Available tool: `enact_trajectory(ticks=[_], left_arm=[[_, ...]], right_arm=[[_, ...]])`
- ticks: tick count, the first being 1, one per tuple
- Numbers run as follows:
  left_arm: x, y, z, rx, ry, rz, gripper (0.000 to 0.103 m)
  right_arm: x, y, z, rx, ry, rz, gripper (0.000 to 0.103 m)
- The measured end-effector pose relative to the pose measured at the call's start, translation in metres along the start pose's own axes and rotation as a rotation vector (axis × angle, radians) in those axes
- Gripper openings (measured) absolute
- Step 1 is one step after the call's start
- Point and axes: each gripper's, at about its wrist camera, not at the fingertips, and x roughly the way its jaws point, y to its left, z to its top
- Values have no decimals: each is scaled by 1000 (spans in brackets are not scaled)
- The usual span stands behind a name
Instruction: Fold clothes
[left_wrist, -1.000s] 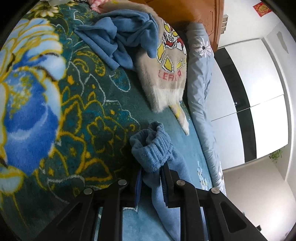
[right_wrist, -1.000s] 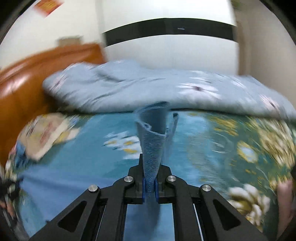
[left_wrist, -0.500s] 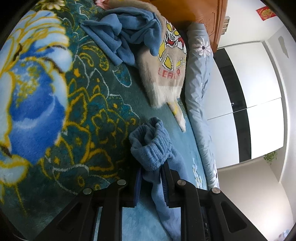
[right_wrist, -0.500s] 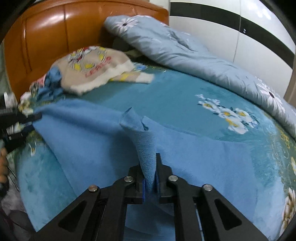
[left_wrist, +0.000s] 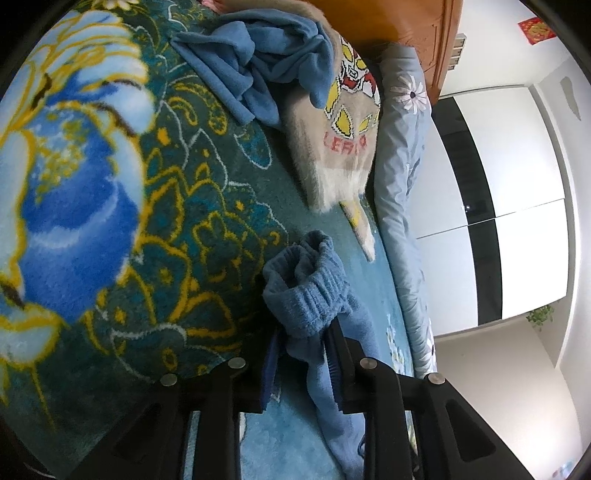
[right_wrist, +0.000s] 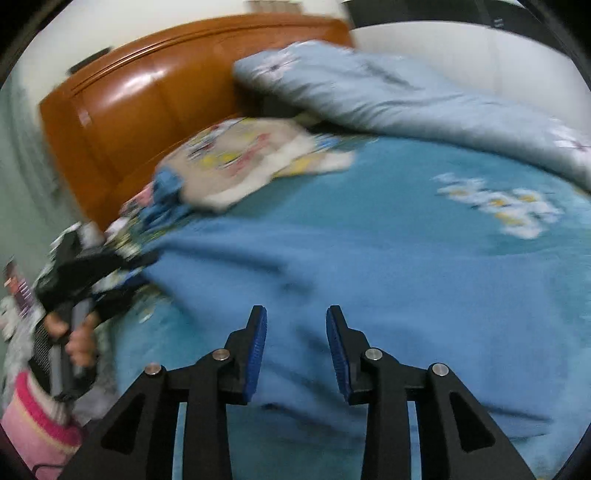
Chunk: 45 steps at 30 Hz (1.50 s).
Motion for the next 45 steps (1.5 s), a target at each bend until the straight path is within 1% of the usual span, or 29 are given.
enact_trajectory(ticks=[1, 3, 8, 12, 13, 14, 15, 16, 21, 23, 26, 27, 30, 32, 33, 34, 38, 42, 45], left_arm=[[1, -1, -1, -2, 1, -1, 28], [2, -3, -2, 4, 5, 0, 28], [3, -5, -2, 7, 8, 6, 28], [2, -4, -1, 1, 6, 5, 30], [2, -3, -1, -6, 8, 2, 31], [2, -2, -1, -13, 10, -2, 35], [2, -1, 0, -20, 12, -5, 39], [2, 0, 0, -27, 14, -8, 40], [2, -1, 0, -29, 15, -21, 46], [3, -2, 1, -30, 17, -27, 47], [4, -2, 0, -29, 22, -29, 49], [4, -2, 0, -31, 23, -29, 49], [5, -2, 0, -34, 26, -29, 49], [5, -3, 0, -33, 26, -32, 49], [5, -2, 0, -33, 26, -33, 49], [5, -2, 0, -33, 25, -35, 50], [6, -2, 0, -34, 29, -34, 50], [6, 0, 0, -37, 30, -39, 50], [7, -1, 0, -33, 30, -36, 50]], right_arm=[[2, -3, 2, 4, 9, -14, 35], [9, 1, 2, -11, 38, -4, 35], [34, 21, -7, -108, 91, -36, 34], [42, 17, -10, -112, 90, -96, 34], [41, 14, -10, -95, 85, -89, 29], [39, 10, -8, -80, 80, -87, 23], [37, 7, -8, -71, 75, -85, 6], [35, 4, -6, -61, 71, -74, 4], [12, 12, -1, -51, 28, 27, 4], [8, 22, -3, -88, 33, 34, 4], [17, 32, -14, -152, 83, 24, 4], [20, 32, -18, -163, 98, 14, 7], [28, 33, -24, -182, 125, -1, 9], [26, 33, -25, -181, 124, 22, 22], [26, 34, -25, -187, 129, 42, 32], [26, 37, -26, -204, 136, 54, 35], [30, 50, -32, -302, 144, -22, 35], [34, 47, -28, -274, 148, -18, 35], [38, 47, -26, -285, 171, -46, 35]])
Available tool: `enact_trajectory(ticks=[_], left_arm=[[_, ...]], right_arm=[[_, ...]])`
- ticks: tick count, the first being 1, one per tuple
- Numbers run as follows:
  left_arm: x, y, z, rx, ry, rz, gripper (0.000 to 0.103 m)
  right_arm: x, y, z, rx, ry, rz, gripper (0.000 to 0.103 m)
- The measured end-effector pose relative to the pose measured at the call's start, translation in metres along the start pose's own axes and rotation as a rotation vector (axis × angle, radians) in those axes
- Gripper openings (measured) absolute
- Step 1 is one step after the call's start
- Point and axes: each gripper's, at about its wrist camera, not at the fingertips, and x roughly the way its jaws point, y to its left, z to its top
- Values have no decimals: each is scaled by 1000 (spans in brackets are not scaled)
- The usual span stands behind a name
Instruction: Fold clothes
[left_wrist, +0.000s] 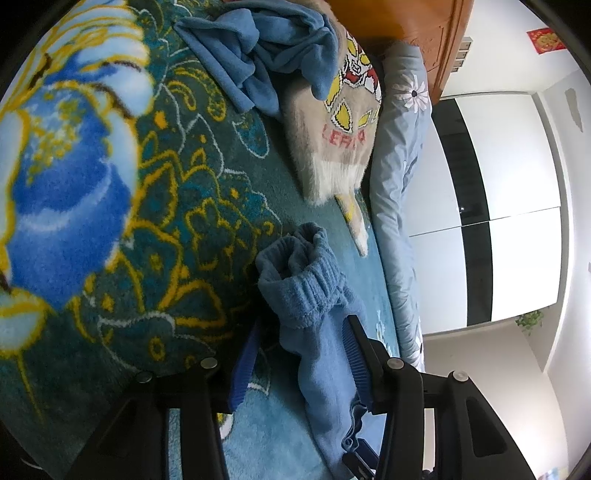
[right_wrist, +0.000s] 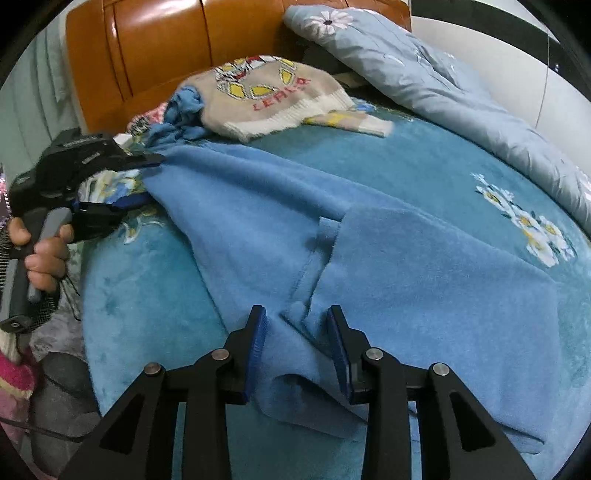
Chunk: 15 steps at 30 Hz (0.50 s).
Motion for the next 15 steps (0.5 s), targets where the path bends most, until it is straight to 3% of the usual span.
enact_trajectory(ticks=[3, 7, 10, 15], left_arm=[[0, 1, 0, 0, 2, -1, 50], [0, 1, 0, -4, 4, -6, 50], [-1, 2, 1, -5, 7, -10, 50], [-1, 3, 2, -12, 9, -26, 52]], right_arm=[[3, 9, 1, -59, 20, -50, 34], [3, 7, 5, -53, 32, -74, 15], [0, -9, 12, 37, 39, -15, 8], [-17, -44, 19, 236, 8, 145, 6]])
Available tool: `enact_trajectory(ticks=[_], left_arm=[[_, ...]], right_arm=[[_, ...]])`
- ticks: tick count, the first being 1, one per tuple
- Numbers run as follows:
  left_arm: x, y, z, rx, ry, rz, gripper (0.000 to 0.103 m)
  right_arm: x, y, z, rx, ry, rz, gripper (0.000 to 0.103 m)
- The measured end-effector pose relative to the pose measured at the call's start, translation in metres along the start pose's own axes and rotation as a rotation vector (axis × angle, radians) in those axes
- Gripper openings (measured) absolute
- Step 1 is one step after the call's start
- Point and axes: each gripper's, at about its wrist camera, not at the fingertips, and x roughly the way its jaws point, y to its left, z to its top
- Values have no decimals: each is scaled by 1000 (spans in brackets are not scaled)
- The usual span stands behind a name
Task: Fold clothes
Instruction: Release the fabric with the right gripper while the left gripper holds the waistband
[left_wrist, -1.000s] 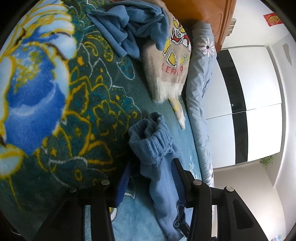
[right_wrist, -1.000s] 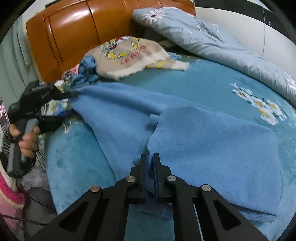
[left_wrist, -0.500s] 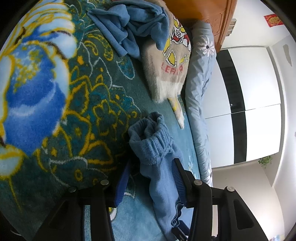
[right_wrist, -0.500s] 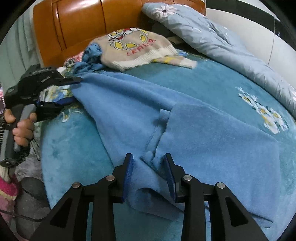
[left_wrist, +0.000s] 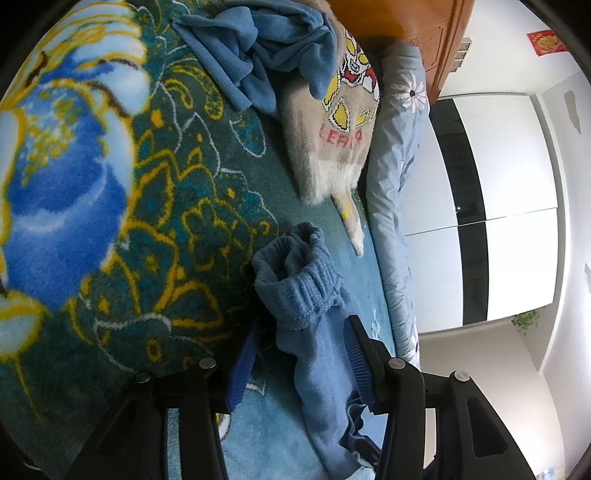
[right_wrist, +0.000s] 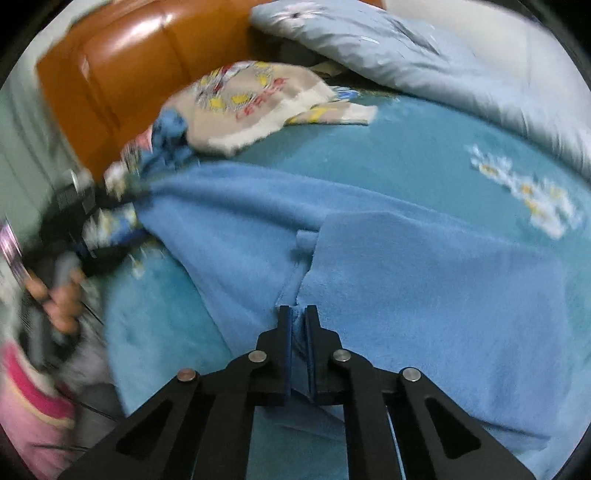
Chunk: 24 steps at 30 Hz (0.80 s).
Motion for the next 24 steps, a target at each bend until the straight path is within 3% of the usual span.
enact_trajectory(ticks=[5, 8, 18, 24], left_arm=[[1, -2, -1, 3, -4, -7, 52], [1, -2, 0, -4, -7, -15, 53], [7, -5, 3, 0, -8, 3, 54], [12, -13, 5, 56, -29, 33, 51]], right_arm=[[-45, -35, 13, 223, -187, 120, 5], [-65, -42, 18, 289, -307, 146, 5], [20, 5, -6, 184, -44, 148, 5], [2, 4, -9, 157, -84, 156, 5]])
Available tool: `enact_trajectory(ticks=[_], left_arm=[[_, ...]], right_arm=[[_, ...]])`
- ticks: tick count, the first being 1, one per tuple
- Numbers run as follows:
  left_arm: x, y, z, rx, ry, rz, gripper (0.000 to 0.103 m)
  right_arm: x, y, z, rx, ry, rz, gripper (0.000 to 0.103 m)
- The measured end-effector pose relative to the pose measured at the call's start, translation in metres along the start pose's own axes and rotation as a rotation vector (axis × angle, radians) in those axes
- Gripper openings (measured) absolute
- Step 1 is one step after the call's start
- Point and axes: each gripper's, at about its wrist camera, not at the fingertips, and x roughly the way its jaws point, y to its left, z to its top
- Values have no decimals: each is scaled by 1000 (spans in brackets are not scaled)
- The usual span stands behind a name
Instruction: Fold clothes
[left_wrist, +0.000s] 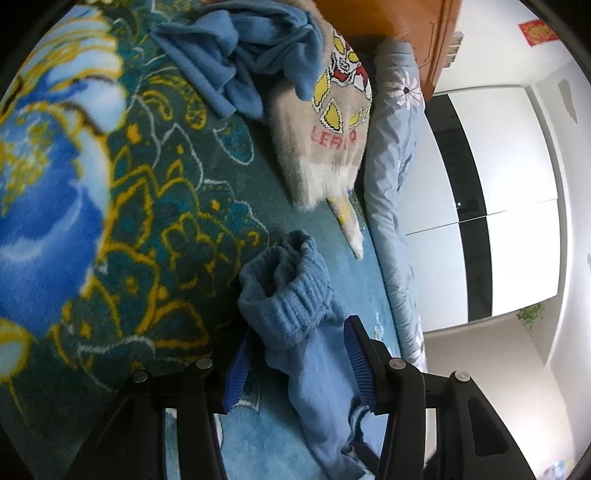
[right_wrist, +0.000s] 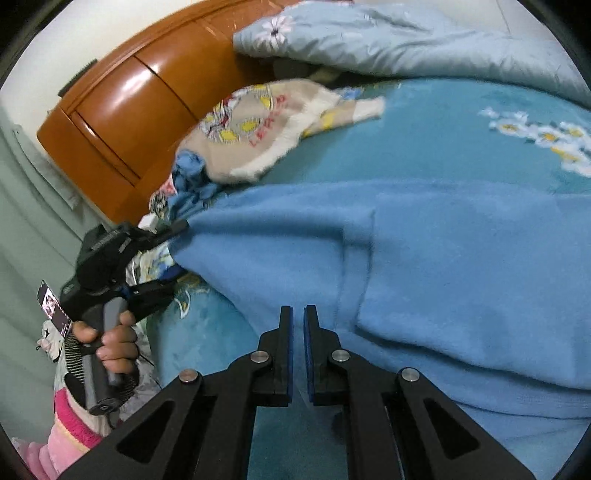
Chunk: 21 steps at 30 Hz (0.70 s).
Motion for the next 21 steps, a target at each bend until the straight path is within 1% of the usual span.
enact_trajectory(ticks=[1, 2, 3, 5, 8, 11, 12, 15, 18, 21], left_arm=[[1, -1, 0, 5, -6, 6, 50], [1, -2, 0, 12, -8, 9, 43], [1, -4, -1, 25, -18, 31, 35], [1, -6, -1, 36, -30, 58, 25], [-1, -9, -4, 39, -50, 74, 22], [-7, -31, -8, 108, -82, 89, 21], [-9, -45, -10, 156, -98, 99, 21], [-13, -89, -18, 280, -127, 91, 21], [-10, -142, -35, 422, -135, 62, 21], [1, -192, -60, 542, -111, 14, 21]], right_arm=[[-8, -3, 2, 1, -17, -6, 5], [-17, -7, 3, 7, -35, -15, 5], [-26, -11, 3, 12, -54, -24, 5], [-41, -19, 2, 28, -79, -39, 5], [-61, -35, -2, 57, -117, -66, 5], [-82, -57, -9, 109, -167, -101, 6], [-90, -67, -12, 139, -185, -109, 6], [-110, -95, -22, 226, -236, -128, 6], [-129, -120, -32, 292, -270, -143, 6], [-139, -135, -40, 332, -286, -145, 6]])
